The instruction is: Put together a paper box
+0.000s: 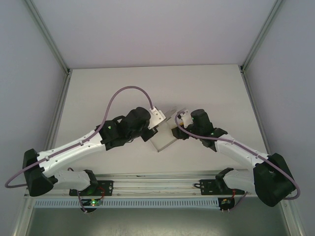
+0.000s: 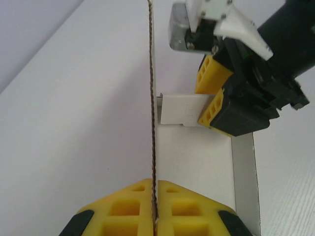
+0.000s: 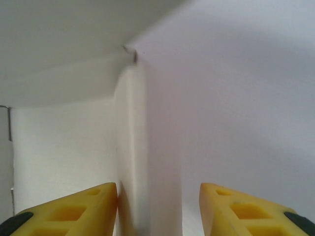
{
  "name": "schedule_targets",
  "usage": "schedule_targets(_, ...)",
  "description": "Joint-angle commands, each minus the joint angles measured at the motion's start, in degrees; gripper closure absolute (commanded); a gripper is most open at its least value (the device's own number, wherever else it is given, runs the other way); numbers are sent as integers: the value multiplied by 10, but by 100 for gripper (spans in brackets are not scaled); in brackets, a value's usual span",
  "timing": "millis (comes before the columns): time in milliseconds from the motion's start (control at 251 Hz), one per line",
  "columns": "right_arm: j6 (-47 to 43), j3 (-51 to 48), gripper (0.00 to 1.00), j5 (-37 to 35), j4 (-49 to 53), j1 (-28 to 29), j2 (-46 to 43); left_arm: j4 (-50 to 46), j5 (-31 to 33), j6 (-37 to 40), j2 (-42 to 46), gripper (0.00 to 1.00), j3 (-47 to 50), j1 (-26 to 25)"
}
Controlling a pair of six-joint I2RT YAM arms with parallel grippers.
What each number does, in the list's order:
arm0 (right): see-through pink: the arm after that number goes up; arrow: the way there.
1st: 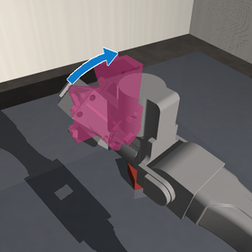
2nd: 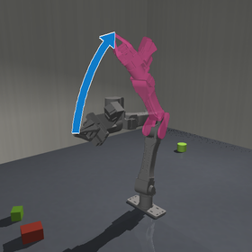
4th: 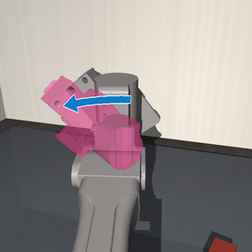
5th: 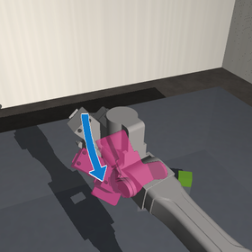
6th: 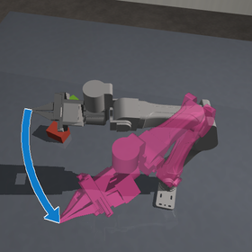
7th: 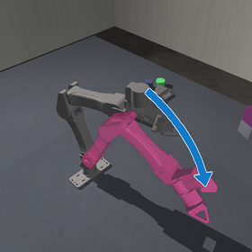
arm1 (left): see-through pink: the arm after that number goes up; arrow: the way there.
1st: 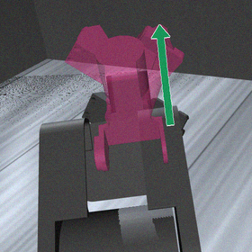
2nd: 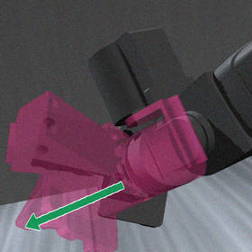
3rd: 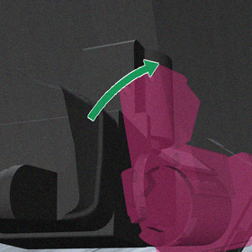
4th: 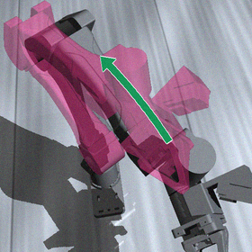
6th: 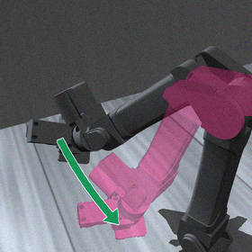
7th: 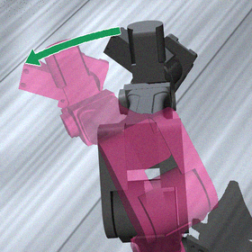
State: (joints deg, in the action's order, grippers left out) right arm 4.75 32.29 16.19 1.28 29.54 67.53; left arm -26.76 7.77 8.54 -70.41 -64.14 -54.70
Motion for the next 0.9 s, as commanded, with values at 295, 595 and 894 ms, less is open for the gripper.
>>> schedule_targets(295,5,3,41,-14,-7,20,-44,-25,-27,9,17,100,-13,-7)
schedule_targets(595,6,-4,45,-42,5,20,-86,-40,-13,2,-3,100,-33,-7)
schedule_targets(894,20,-6,56,-19,6,21,-53,-32,-26,8,11,100,-35,-7)
